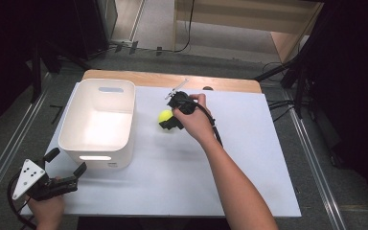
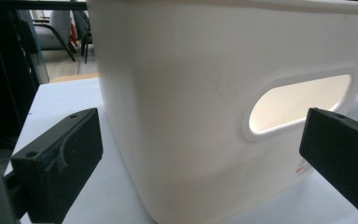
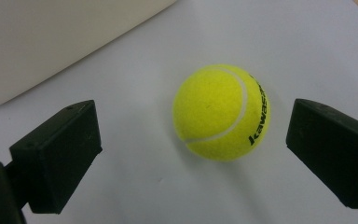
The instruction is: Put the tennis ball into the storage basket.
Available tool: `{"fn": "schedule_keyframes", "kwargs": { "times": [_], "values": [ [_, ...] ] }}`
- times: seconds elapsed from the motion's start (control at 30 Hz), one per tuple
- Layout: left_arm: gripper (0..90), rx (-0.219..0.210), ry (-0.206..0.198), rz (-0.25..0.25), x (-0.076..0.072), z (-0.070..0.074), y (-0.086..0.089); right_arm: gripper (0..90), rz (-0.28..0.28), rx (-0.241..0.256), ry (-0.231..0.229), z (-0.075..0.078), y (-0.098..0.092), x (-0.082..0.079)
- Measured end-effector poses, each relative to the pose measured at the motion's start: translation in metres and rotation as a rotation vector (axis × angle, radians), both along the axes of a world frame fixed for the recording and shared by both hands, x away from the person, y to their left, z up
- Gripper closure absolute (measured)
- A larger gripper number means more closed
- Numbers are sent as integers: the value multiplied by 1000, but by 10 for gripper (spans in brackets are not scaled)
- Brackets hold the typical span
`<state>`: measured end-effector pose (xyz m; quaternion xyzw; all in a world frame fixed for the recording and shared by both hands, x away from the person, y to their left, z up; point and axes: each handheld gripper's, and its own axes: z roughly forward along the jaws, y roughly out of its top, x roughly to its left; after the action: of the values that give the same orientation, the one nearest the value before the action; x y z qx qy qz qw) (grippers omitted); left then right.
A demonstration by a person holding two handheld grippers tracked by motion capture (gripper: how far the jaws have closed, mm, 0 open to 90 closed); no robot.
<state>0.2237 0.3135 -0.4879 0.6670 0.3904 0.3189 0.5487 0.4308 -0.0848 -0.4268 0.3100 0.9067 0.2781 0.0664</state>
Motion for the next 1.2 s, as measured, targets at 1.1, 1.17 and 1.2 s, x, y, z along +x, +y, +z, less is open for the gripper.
{"fn": "schedule_keyframes", "kwargs": {
  "times": [1.1,1.17,1.2],
  "values": [
    [0,13,-3,-4,0,0,-1,59,-92,-117,97,-42,19,32],
    [0,12,-2,-3,0,0,-1,70,-96,-118,102,-42,19,32],
    [0,13,-2,-2,0,0,-1,142,-105,-117,99,-43,20,32]
  ]
}}
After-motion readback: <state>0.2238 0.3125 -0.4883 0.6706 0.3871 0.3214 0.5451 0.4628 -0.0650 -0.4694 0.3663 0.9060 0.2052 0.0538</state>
